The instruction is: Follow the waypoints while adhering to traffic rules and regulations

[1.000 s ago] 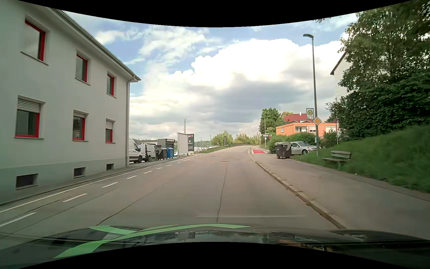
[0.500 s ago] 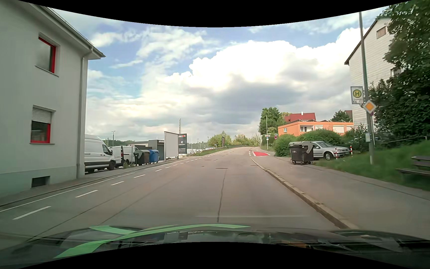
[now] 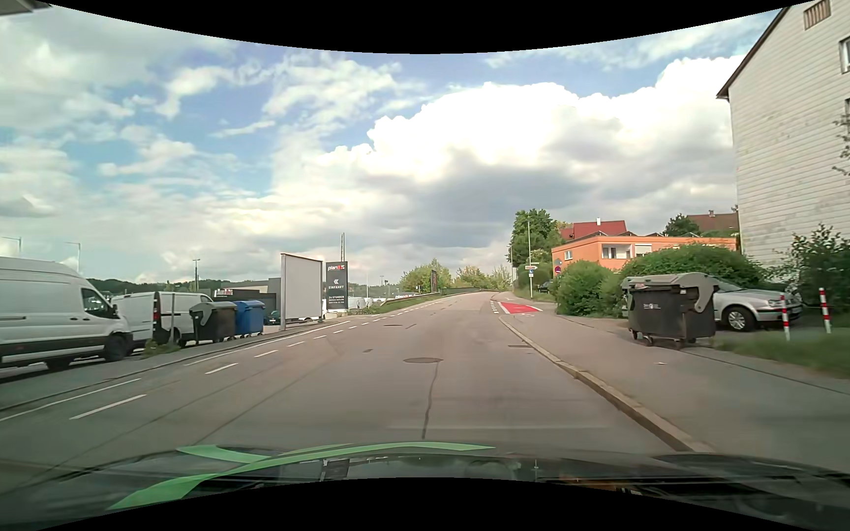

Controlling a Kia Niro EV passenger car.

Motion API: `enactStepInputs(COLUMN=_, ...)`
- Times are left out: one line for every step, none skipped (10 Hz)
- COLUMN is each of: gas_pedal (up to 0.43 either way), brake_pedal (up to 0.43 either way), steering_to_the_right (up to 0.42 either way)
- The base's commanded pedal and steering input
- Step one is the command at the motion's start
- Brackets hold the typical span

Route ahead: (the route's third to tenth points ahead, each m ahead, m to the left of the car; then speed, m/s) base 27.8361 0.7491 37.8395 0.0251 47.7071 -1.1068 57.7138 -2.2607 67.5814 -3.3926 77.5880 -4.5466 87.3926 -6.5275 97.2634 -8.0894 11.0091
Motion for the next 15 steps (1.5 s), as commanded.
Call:
enactStepInputs(gas_pedal=0.177, brake_pedal=0.000, steering_to_the_right=0.010)
enactStepInputs(gas_pedal=0.177, brake_pedal=0.000, steering_to_the_right=0.010)
enactStepInputs(gas_pedal=0.177, brake_pedal=0.000, steering_to_the_right=0.009)
enactStepInputs(gas_pedal=0.177, brake_pedal=0.000, steering_to_the_right=0.008)
enactStepInputs(gas_pedal=0.177, brake_pedal=0.000, steering_to_the_right=0.007)
enactStepInputs(gas_pedal=0.177, brake_pedal=0.000, steering_to_the_right=0.006)
enactStepInputs(gas_pedal=0.169, brake_pedal=0.000, steering_to_the_right=0.005)
enactStepInputs(gas_pedal=0.169, brake_pedal=0.000, steering_to_the_right=0.005)
enactStepInputs(gas_pedal=0.177, brake_pedal=0.000, steering_to_the_right=0.005)
enactStepInputs(gas_pedal=0.157, brake_pedal=0.000, steering_to_the_right=0.004)
enactStepInputs(gas_pedal=0.157, brake_pedal=0.000, steering_to_the_right=0.005)
enactStepInputs(gas_pedal=0.157, brake_pedal=0.000, steering_to_the_right=0.005)
enactStepInputs(gas_pedal=0.169, brake_pedal=0.000, steering_to_the_right=0.006)
enactStepInputs(gas_pedal=0.169, brake_pedal=0.000, steering_to_the_right=0.007)
enactStepInputs(gas_pedal=0.169, brake_pedal=0.000, steering_to_the_right=0.009)
